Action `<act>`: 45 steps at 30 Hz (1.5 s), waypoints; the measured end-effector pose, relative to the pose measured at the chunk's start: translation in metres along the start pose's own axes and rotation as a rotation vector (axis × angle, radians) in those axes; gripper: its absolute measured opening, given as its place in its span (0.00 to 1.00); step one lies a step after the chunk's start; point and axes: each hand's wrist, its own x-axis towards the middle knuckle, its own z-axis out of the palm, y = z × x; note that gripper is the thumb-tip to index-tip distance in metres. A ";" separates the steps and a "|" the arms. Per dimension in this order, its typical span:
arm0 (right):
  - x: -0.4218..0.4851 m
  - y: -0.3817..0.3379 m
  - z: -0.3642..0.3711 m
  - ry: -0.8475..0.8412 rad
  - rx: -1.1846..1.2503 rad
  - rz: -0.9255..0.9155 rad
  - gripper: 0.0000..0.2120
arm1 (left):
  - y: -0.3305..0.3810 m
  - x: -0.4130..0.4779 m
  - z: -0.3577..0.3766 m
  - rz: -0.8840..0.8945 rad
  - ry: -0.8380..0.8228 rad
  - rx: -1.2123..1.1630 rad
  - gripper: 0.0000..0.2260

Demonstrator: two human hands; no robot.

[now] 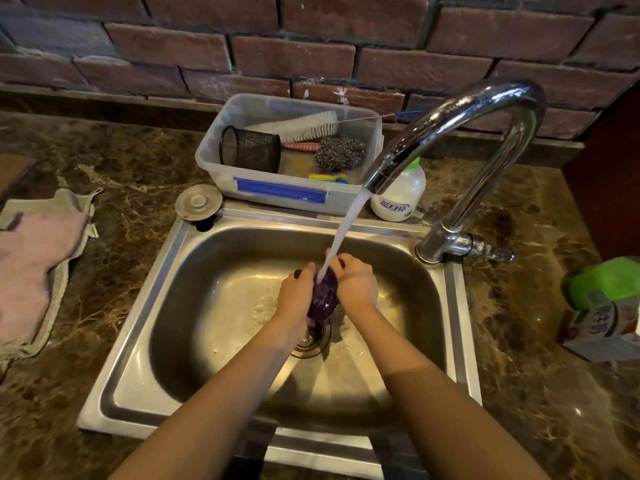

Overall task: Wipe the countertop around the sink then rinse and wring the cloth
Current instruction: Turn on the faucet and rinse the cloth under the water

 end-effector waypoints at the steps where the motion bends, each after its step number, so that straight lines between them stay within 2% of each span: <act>1: 0.003 0.003 -0.003 -0.021 0.002 0.025 0.19 | 0.001 0.002 -0.002 0.028 0.001 0.027 0.10; 4: 0.010 0.009 -0.017 -0.053 0.034 0.067 0.19 | 0.004 0.007 -0.018 0.053 -0.097 -0.038 0.15; 6: 0.010 0.008 -0.026 -0.128 0.171 0.119 0.16 | 0.006 0.011 -0.031 0.016 -0.175 -0.045 0.20; 9: 0.008 0.005 -0.039 -0.412 0.497 0.222 0.10 | 0.008 0.014 -0.043 -0.002 -0.182 0.137 0.21; 11: 0.009 0.007 -0.046 -0.553 0.623 0.158 0.10 | 0.012 0.012 -0.047 -0.023 -0.170 0.228 0.20; 13: 0.010 0.007 -0.052 -0.614 0.631 0.085 0.09 | 0.012 0.010 -0.048 -0.070 -0.202 0.203 0.19; 16: 0.005 0.002 -0.060 -0.637 0.490 0.028 0.10 | 0.012 0.008 -0.050 -0.082 -0.184 -0.033 0.14; 19: -0.010 -0.002 -0.058 -0.572 0.210 -0.133 0.14 | 0.012 0.011 -0.050 -0.140 -0.147 -0.257 0.11; 23: -0.045 -0.009 -0.011 -0.231 -0.051 -0.394 0.13 | 0.011 0.006 -0.031 -0.238 -0.063 -0.284 0.10; 25: -0.052 -0.012 0.009 -0.026 -0.091 -0.373 0.14 | 0.007 0.001 -0.018 -0.192 -0.066 -0.292 0.12; 27: -0.039 -0.013 0.010 0.076 -0.043 -0.199 0.15 | -0.001 -0.003 -0.008 -0.133 -0.041 -0.270 0.13; 29: -0.020 -0.009 0.007 0.006 -0.041 0.001 0.14 | -0.007 -0.008 -0.003 -0.126 -0.006 -0.198 0.12; 31: -0.012 -0.001 0.007 -0.091 -0.049 0.056 0.16 | -0.010 -0.008 -0.002 -0.128 0.040 -0.121 0.12; 33: -0.013 0.007 0.003 -0.118 -0.062 0.000 0.17 | -0.006 -0.005 -0.006 -0.124 0.065 -0.071 0.13; 36: -0.025 0.013 0.001 -0.098 -0.121 -0.180 0.18 | -0.002 0.001 -0.016 -0.149 0.065 -0.090 0.20; 39: -0.051 0.002 0.021 -0.029 -0.174 -0.307 0.19 | -0.003 -0.003 -0.014 -0.191 -0.050 -0.235 0.18; 42: -0.038 -0.012 0.022 0.132 -0.094 -0.120 0.19 | -0.010 -0.012 0.000 -0.222 -0.115 -0.320 0.17; 45: -0.015 -0.017 0.006 0.037 -0.017 0.072 0.18 | -0.014 -0.015 0.001 -0.228 -0.097 -0.280 0.14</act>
